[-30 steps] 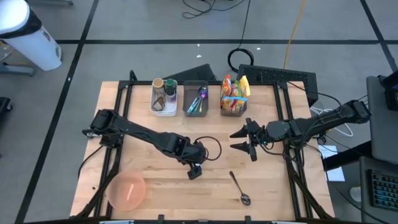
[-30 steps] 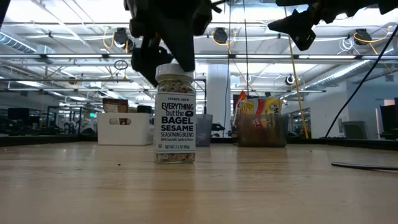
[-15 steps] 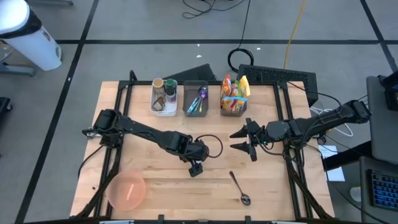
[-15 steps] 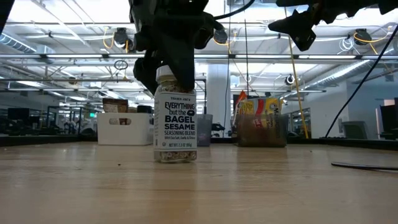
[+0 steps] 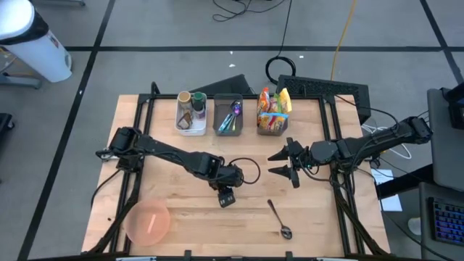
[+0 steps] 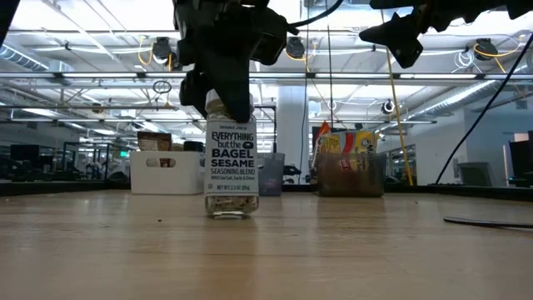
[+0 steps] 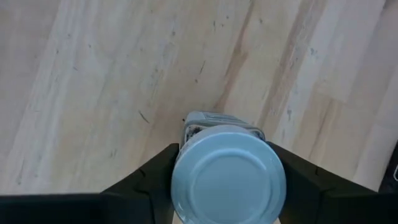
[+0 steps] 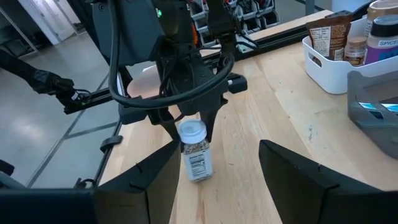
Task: Pick & Place Food Item
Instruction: Put the white seasoning bottle into the white bin
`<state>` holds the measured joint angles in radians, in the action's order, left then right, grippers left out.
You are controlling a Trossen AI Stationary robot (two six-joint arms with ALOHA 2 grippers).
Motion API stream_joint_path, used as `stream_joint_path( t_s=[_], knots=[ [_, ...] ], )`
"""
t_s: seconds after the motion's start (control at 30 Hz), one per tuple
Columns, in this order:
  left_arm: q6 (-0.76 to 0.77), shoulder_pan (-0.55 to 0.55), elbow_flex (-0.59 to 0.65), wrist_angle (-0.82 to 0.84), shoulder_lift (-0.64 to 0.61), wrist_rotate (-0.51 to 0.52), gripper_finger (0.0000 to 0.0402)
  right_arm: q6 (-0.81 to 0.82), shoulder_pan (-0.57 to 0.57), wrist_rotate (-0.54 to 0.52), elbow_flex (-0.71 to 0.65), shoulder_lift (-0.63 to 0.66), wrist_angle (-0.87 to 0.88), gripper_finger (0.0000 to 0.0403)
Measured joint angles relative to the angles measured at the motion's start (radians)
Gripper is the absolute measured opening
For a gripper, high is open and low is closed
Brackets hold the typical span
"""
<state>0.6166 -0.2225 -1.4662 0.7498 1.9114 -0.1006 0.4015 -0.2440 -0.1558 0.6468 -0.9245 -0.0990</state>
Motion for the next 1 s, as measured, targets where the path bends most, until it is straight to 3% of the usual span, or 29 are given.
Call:
stream_joint_path(
  t_s=[0.23,0.4,0.77,1.0],
  knots=[
    [0.014,0.025,0.000,0.028,-0.001,-0.077,0.0205,-0.006,0.000,0.000,0.000,0.000,0.005,0.0210],
    [-0.029,0.048,-0.066,0.189,0.000,-0.075,0.0205,-0.018,0.000,0.000,0.000,0.000,0.008,0.0210],
    [-0.206,0.129,-0.421,0.689,0.000,0.154,0.0205,-0.017,0.000,0.000,0.000,0.000,0.008,0.0210],
    [-0.239,0.209,-0.612,0.819,-0.047,0.261,0.0205,0.005,0.000,0.000,0.000,0.000,0.007,0.0210]
  ],
)
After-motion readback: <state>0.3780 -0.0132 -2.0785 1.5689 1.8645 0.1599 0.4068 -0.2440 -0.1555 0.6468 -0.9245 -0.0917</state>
